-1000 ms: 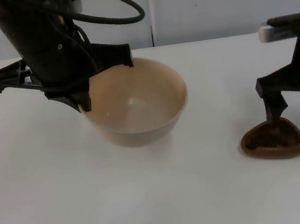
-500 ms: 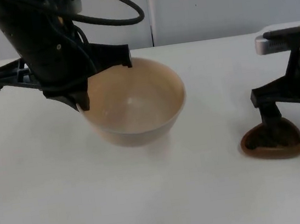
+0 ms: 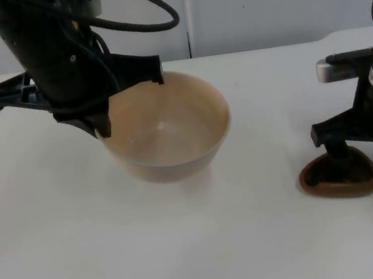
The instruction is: Pick up the bowl with the left hand and pour the coffee beans from the cup into the bowl with the right hand.
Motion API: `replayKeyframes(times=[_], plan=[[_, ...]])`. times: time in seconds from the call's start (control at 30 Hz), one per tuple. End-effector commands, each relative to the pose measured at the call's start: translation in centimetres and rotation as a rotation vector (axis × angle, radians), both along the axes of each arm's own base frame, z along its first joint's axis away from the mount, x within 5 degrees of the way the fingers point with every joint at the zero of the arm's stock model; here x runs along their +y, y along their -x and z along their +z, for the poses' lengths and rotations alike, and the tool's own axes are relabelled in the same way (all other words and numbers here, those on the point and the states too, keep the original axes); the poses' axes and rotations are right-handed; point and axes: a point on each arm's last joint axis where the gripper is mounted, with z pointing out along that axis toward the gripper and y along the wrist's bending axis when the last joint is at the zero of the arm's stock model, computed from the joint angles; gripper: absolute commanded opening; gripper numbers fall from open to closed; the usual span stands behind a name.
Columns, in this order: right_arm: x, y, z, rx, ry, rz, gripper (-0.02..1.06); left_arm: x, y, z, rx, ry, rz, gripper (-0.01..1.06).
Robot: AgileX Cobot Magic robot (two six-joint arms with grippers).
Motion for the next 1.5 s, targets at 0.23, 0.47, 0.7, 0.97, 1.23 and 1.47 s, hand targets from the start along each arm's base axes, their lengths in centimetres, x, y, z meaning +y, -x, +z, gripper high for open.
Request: replayKeyframes(times=[0.23, 0.47, 0.7, 0.97, 1.23, 1.47], plan=[[0.0, 0.0, -0.3, -0.002, 0.005, -0.004, 0.81, -0.1, -0.1, 0.4, -0.016, 0.006, 0.0, 0.0], [0.0, -0.1, -0.3, -0.012, -0.001, -0.003, 0.69, -0.1, -0.1, 0.4, -0.016, 0.006, 0.0, 0.0], [0.2, -0.3, -0.3, -0.03, -0.022, -0.01, 0.37, -0.1, -0.1, 0.4, -0.016, 0.006, 0.0, 0.0], [0.4, -0.4, -0.2, -0.041, -0.038, -0.015, 0.08, -0.1, -0.1, 0.4, -0.016, 0.006, 0.0, 0.0], [0.4, -0.4, 1.3, -0.073, -0.048, -0.007, 0.0, -0.1, -0.1, 0.4, -0.016, 0.005, 0.0, 0.0], [0.2, -0.2, 3.8, -0.104, -0.052, 0.015, 0.0, 0.0, -0.1, 0.4, -0.021, -0.002, -0.005, 0.0]])
